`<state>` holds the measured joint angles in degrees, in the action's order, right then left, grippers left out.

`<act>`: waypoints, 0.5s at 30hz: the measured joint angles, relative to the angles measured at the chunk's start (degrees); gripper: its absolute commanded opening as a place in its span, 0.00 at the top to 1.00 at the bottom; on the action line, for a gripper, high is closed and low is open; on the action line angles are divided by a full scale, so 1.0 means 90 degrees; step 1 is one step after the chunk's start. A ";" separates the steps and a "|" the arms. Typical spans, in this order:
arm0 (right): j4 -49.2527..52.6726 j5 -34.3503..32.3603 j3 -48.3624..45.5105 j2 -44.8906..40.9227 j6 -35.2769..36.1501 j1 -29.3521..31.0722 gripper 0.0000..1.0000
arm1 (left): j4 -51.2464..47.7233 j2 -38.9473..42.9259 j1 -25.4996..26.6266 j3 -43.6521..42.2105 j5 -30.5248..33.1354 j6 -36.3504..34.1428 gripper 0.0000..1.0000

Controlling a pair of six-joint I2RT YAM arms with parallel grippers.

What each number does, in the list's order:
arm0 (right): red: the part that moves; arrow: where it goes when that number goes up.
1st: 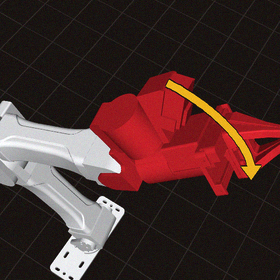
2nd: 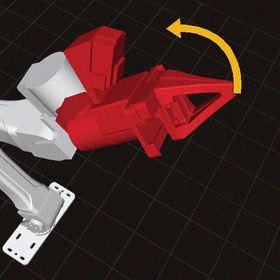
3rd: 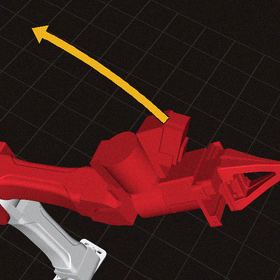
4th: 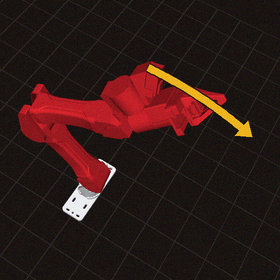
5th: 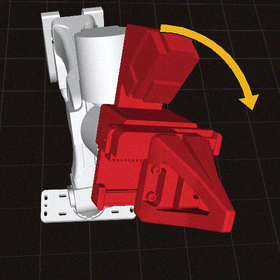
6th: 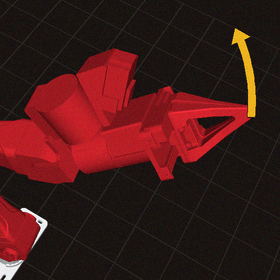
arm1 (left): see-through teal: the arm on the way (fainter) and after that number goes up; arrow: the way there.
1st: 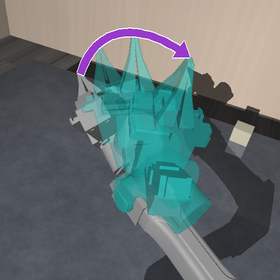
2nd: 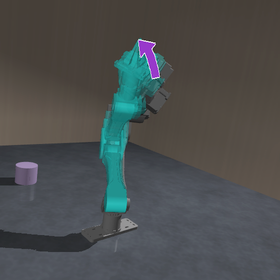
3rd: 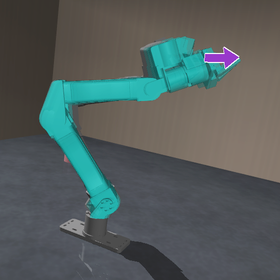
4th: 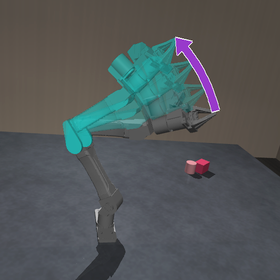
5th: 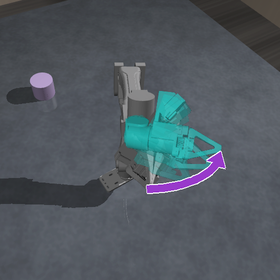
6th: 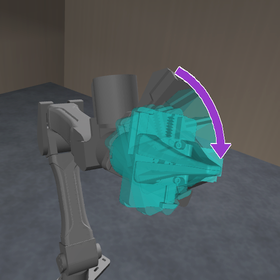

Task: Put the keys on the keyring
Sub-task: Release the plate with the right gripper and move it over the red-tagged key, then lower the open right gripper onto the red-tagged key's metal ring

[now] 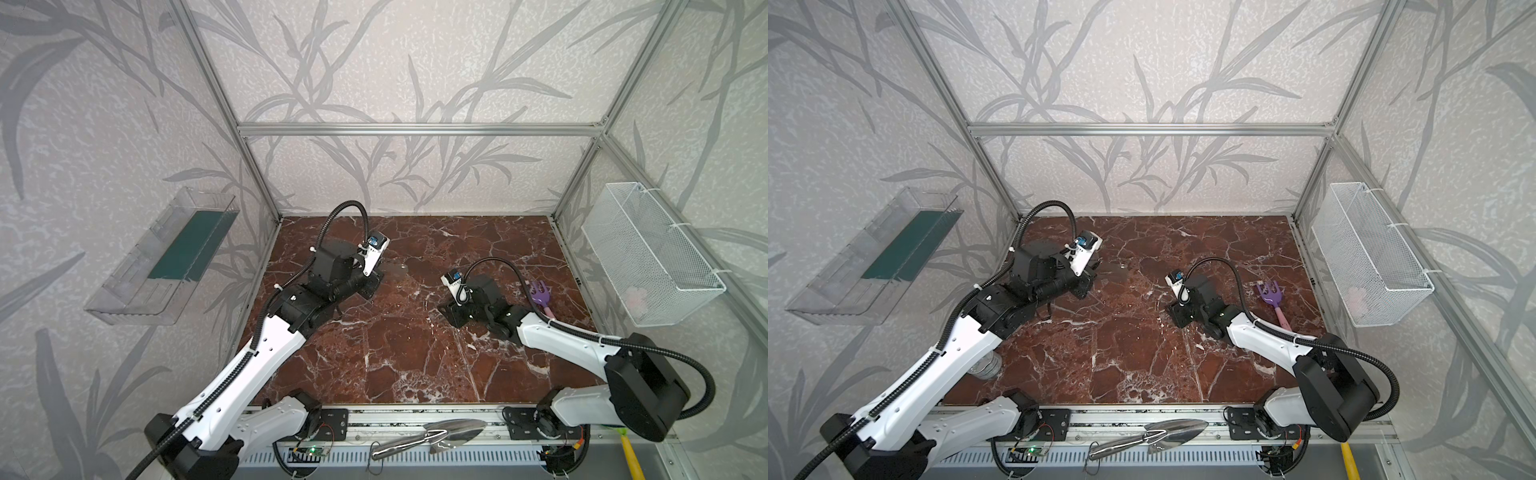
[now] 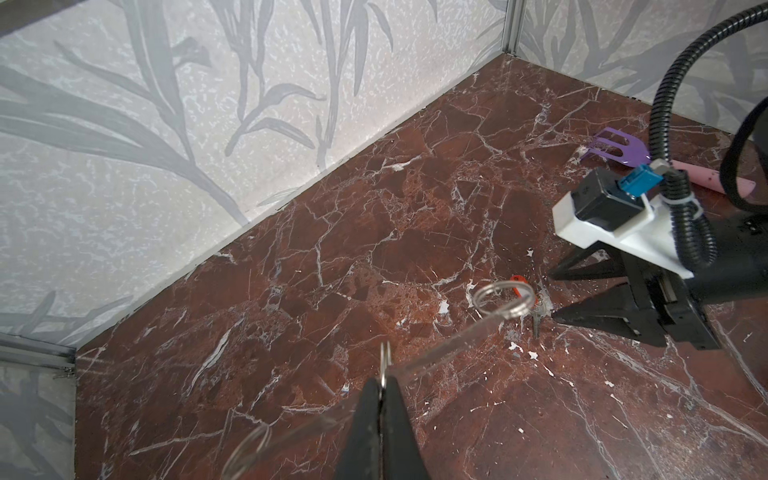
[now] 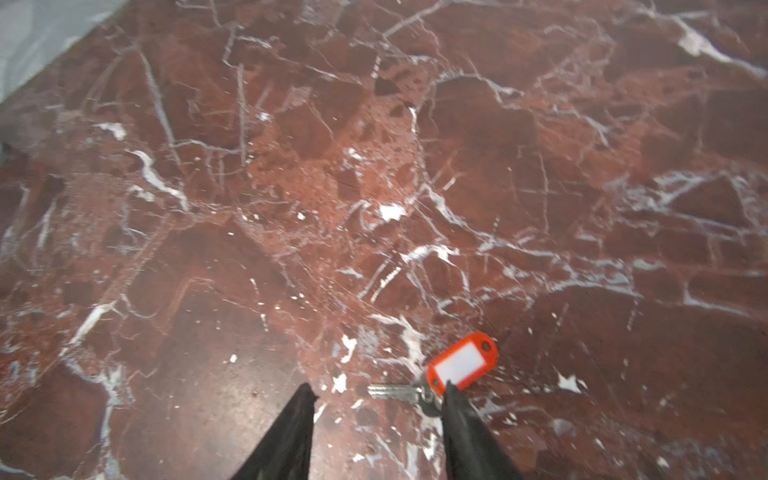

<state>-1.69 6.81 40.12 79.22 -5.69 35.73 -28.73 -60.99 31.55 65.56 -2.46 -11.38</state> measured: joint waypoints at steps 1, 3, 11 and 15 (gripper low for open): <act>0.0124 -0.0090 0.0066 0.0073 0.0000 -0.0058 0.50 | 0.0000 0.0000 0.0000 0.0000 0.0000 0.0000 1.00; 0.0401 -0.0197 0.0262 0.0260 0.0002 -0.0107 0.49 | 0.0000 0.0005 0.0000 0.0000 0.0000 -0.0002 1.00; 0.1428 -0.0214 0.1188 0.1214 -0.0034 -0.0126 0.50 | 0.0000 0.0029 0.0000 -0.0002 0.0034 -0.0041 1.00; 0.1707 -0.0068 0.1209 0.1382 -0.0051 -0.0126 0.58 | 0.0000 0.0029 0.0000 -0.0002 0.0100 -0.0058 1.00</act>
<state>13.67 6.20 51.00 91.66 -6.15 34.59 -28.73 -60.73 31.55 65.54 -1.56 -11.90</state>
